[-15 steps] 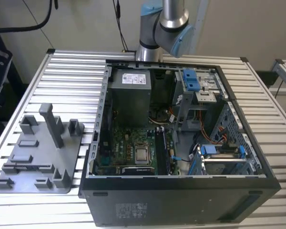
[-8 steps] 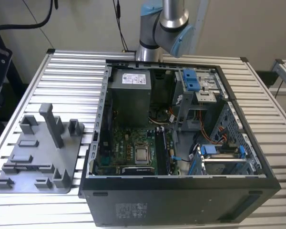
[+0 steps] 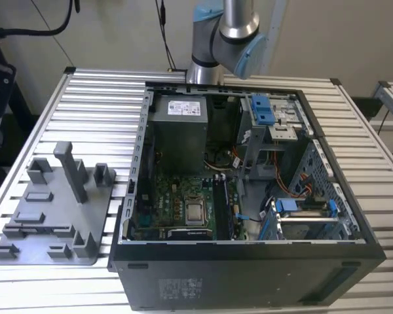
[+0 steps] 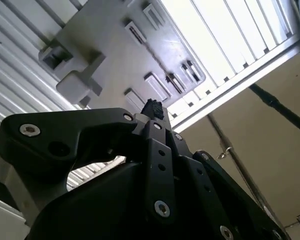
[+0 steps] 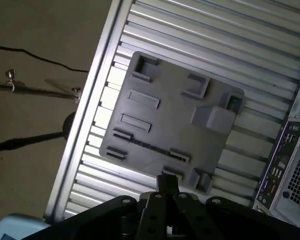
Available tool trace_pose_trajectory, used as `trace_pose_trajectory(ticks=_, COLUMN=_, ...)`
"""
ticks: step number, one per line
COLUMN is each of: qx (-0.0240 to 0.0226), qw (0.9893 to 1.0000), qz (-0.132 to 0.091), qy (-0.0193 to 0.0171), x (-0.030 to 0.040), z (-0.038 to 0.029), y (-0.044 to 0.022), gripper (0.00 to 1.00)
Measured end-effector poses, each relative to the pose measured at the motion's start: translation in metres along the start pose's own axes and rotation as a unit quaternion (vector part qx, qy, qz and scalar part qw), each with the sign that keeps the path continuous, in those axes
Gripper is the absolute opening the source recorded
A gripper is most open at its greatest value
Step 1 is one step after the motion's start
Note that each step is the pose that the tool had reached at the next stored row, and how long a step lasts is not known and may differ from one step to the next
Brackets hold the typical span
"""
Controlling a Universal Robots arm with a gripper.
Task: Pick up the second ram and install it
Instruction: 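Pick up the second ram and move it above second insertion slot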
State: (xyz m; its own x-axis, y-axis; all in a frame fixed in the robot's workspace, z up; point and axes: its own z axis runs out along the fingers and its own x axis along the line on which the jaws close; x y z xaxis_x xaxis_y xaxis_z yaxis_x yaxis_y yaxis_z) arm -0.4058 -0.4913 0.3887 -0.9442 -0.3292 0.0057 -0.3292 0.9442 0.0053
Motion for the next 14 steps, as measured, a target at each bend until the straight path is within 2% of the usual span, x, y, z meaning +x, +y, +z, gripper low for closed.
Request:
trace_pose_trajectory(ticks=4, qx=0.0017, qw=0.9995, qz=-0.031, qy=0.0007, x=-0.0001, z=0.0, y=0.0002, gripper=0.11)
trace_pose_trajectory(ticks=8, qx=0.0035, qw=0.998, qz=-0.064, qy=0.0014, x=-0.0001, z=0.0, y=0.0003, gripper=0.11)
trace_pose_trajectory(ticks=11, qx=0.0052, qw=0.996, qz=-0.089, qy=0.0021, x=0.0, z=0.0, y=0.0004, gripper=0.11)
trace_pose_trajectory(ticks=14, qx=0.0068, qw=0.9933, qz=-0.116, qy=0.0027, x=0.0001, z=0.0, y=0.0004, gripper=0.11)
